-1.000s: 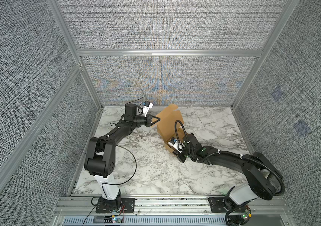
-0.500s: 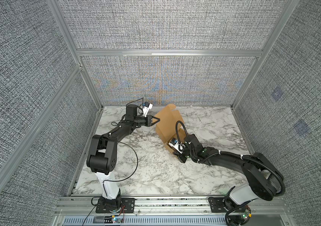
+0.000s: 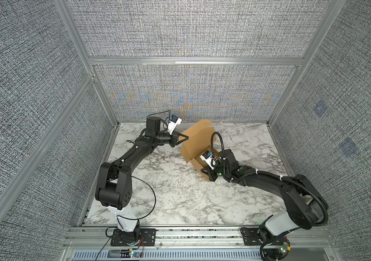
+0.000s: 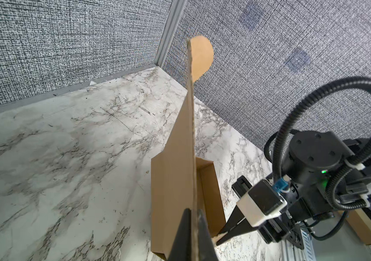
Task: Assemble paper box
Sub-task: First fold the bottom flaps of a flat cardboard box at the center of the table.
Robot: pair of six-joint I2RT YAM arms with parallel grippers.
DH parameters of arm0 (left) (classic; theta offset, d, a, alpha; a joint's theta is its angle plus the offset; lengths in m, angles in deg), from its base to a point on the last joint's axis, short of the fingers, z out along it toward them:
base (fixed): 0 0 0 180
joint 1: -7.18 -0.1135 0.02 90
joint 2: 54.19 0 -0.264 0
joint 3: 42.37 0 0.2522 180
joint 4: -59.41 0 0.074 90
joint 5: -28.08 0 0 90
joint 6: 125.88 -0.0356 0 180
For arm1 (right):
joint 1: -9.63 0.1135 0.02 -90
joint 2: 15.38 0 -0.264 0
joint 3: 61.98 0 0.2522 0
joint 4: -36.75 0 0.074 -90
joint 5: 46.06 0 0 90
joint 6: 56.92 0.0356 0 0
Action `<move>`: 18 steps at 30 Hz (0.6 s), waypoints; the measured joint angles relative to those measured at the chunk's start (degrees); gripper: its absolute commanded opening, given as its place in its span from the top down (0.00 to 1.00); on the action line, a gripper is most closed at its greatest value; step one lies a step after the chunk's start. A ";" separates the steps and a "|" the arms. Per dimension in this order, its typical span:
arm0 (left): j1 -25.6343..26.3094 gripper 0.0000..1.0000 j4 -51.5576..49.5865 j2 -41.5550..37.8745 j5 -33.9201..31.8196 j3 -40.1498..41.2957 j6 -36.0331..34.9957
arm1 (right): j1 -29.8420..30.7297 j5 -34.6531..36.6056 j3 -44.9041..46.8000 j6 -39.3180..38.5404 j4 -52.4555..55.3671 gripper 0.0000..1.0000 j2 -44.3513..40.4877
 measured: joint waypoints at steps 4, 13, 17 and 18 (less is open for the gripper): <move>0.35 0.97 -2.73 0.22 -1.57 -1.25 -1.95 | -1.38 -1.11 -0.50 1.84 0.04 1.00 0.57; 0.92 0.91 -4.44 2.60 -2.62 -2.91 -2.29 | -2.89 -1.81 -2.99 4.24 0.85 1.00 4.37; 1.03 0.62 -5.62 3.76 -2.32 -4.33 -2.16 | -4.31 -1.97 -3.32 5.11 1.03 1.00 6.14; 1.05 0.56 -5.97 3.93 -2.23 -4.87 -2.14 | -4.85 -2.51 -3.61 5.64 1.36 1.00 6.78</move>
